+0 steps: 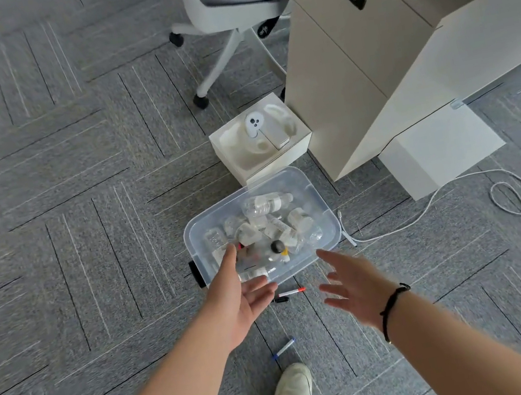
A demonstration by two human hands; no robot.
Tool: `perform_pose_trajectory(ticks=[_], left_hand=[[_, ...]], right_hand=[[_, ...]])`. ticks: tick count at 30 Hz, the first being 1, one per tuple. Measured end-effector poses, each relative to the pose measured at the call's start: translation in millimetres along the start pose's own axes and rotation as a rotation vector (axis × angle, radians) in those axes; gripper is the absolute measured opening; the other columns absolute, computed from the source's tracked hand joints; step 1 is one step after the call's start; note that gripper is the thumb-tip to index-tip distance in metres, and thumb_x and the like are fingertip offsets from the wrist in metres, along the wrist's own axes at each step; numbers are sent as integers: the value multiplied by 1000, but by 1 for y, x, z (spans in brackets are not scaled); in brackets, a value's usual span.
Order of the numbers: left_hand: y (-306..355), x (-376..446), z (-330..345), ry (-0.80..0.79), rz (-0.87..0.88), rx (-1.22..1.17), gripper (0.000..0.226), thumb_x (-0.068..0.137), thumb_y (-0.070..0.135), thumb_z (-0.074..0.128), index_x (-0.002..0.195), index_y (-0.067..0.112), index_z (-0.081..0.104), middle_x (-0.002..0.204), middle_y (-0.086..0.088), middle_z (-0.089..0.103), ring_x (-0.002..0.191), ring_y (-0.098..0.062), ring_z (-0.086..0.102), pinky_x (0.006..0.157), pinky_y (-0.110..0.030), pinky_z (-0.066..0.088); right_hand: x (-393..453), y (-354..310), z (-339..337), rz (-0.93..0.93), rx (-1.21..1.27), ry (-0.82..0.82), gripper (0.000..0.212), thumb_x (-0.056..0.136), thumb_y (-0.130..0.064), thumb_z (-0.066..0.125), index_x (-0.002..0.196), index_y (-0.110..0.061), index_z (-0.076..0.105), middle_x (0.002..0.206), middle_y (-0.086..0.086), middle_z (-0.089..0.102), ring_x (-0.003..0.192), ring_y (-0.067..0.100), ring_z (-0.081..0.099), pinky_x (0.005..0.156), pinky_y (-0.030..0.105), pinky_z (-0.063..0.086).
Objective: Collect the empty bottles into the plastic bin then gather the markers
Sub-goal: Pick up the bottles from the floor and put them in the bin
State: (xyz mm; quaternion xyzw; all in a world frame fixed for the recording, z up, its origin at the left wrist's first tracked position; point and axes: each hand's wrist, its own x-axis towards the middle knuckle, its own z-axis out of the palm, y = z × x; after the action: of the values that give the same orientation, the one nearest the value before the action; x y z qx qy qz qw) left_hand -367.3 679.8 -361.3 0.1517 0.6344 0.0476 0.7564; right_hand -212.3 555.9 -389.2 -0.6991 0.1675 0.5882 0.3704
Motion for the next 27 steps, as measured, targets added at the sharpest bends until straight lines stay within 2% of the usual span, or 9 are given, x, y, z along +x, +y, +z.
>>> perform_pose_trajectory(ticks=[2, 9, 13, 17, 19, 22, 27], left_hand=[[-2, 0, 3, -8, 15, 23, 38, 94, 58, 53, 106, 22, 55, 124, -30, 65, 108, -41, 69, 99, -50, 53], [-15, 2, 10, 8, 39, 163, 45, 96, 54, 53, 110, 12, 62, 120, -26, 68, 108, -38, 70, 91, -46, 56], [-31, -3, 27, 20, 57, 324, 34, 98, 40, 58, 113, 10, 62, 112, -21, 70, 96, -35, 70, 85, -43, 56], [-62, -13, 66, -7, 75, 546, 31, 98, 31, 60, 120, 8, 61, 109, -19, 70, 95, -34, 69, 75, -39, 56], [-83, -17, 94, -36, 109, 683, 24, 98, 29, 61, 113, 11, 61, 108, -19, 70, 90, -33, 69, 72, -38, 56], [-129, -30, 143, -117, 142, 863, 15, 99, 25, 59, 107, 12, 62, 103, -19, 69, 85, -31, 68, 72, -39, 56], [-243, -62, 219, -258, 162, 1133, 13, 98, 21, 59, 102, 9, 64, 87, -14, 69, 78, -29, 67, 70, -39, 56]], right_hand=[[-1, 5, -4, 4, 15, 10, 34, 92, -38, 69, 118, -22, 54, 117, 6, 57, 108, 26, 63, 98, 47, 56], [-16, 21, -25, 5, 104, 18, 34, 92, -39, 69, 119, -22, 57, 119, 5, 59, 109, 26, 64, 99, 48, 55], [-30, 34, -54, 15, 188, 53, 37, 92, -42, 68, 120, -23, 55, 125, 4, 58, 109, 24, 65, 97, 45, 57], [-47, 57, -109, 7, 341, 70, 34, 93, -41, 67, 118, -21, 58, 123, 7, 61, 110, 25, 64, 100, 47, 55], [-56, 71, -141, -8, 445, 92, 30, 93, -39, 66, 115, -20, 60, 121, 9, 63, 109, 25, 65, 100, 47, 55], [-74, 104, -192, -38, 604, 132, 35, 93, -39, 66, 121, -19, 57, 119, 9, 64, 108, 26, 66, 100, 47, 55], [-110, 196, -281, -56, 878, 235, 34, 94, -39, 65, 120, -19, 56, 118, 9, 63, 107, 26, 67, 96, 44, 57]])
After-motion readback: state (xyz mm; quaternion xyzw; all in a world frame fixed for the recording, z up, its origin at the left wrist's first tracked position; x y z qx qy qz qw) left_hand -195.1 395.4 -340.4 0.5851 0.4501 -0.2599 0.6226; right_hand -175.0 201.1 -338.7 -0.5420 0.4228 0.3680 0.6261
